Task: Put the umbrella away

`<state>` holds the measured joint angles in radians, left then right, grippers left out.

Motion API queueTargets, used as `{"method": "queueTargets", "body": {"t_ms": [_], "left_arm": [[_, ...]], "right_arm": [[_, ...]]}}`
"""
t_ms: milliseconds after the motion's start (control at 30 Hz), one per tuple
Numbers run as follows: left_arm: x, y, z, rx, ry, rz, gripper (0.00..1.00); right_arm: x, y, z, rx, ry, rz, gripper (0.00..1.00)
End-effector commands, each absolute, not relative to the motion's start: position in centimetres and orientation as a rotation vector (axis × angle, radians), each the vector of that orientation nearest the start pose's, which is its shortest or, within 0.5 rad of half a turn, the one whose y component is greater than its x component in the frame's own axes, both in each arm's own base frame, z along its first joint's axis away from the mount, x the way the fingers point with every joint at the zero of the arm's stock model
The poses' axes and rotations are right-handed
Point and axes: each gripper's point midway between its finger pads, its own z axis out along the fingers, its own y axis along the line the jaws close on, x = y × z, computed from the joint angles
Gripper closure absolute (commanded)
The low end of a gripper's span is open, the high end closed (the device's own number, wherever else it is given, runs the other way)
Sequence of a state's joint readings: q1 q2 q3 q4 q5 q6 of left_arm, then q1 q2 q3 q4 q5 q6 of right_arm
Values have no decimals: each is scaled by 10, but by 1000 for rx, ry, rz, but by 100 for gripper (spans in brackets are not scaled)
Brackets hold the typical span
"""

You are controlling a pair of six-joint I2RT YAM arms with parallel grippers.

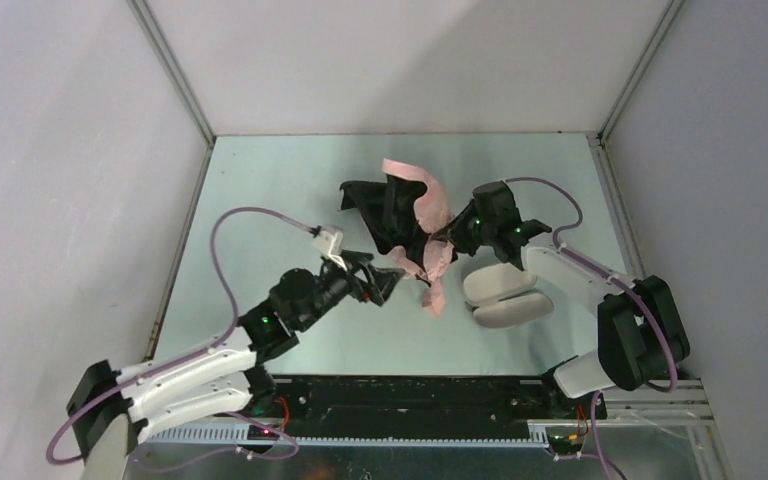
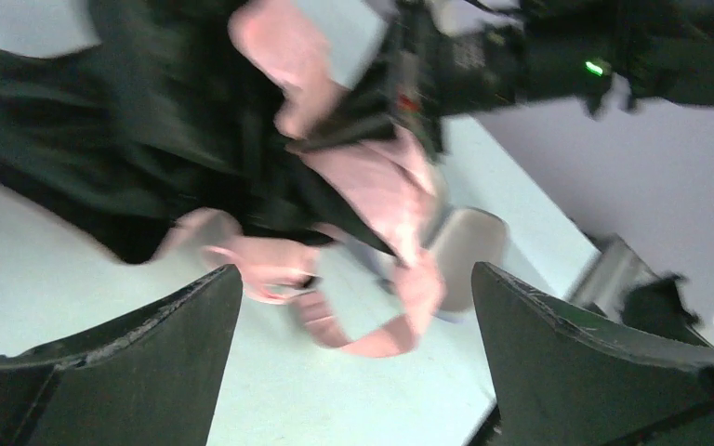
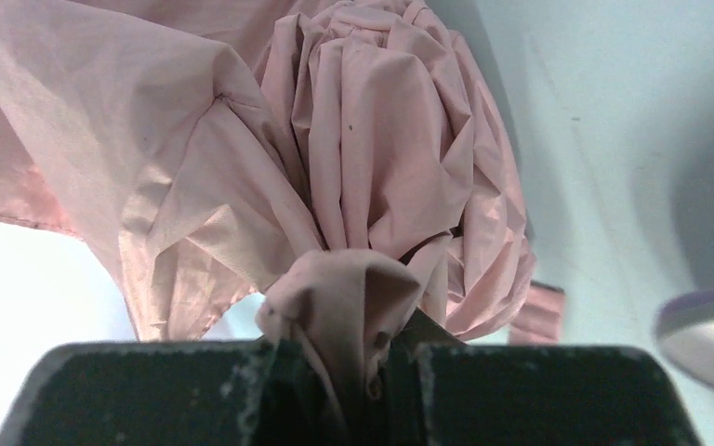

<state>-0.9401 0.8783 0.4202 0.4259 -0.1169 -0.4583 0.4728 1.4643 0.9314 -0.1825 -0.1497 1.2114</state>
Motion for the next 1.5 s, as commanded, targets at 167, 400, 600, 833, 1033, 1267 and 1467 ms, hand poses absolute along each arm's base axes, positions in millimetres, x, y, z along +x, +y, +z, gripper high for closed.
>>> {"method": "queueTargets", "body": {"t_ms": [167, 400, 600, 833, 1033, 1267, 1467], "left_arm": [[285, -166, 192, -86, 1995, -501, 0], [334, -169, 194, -122, 2041, -368, 0], [343, -200, 154, -77, 2197, -457, 5], [350, -231, 58, -7, 2426, -548, 28], [358, -270, 34, 51, 2462, -754, 64], [348, -286, 24, 145, 2490, -854, 80], [310, -310, 46, 282, 2467, -989, 79]], "right_arm": [[290, 218, 137, 270, 2594, 741, 100], [270, 219, 162, 146, 2593, 810, 100], [285, 224, 171, 142, 2546, 855, 100], [329, 254, 142, 215, 2571, 905, 100], [376, 273, 112, 283, 2510, 917, 99], [419, 279, 73, 244, 2484, 798, 66], [413, 272, 53, 179, 2538, 694, 29]]}}
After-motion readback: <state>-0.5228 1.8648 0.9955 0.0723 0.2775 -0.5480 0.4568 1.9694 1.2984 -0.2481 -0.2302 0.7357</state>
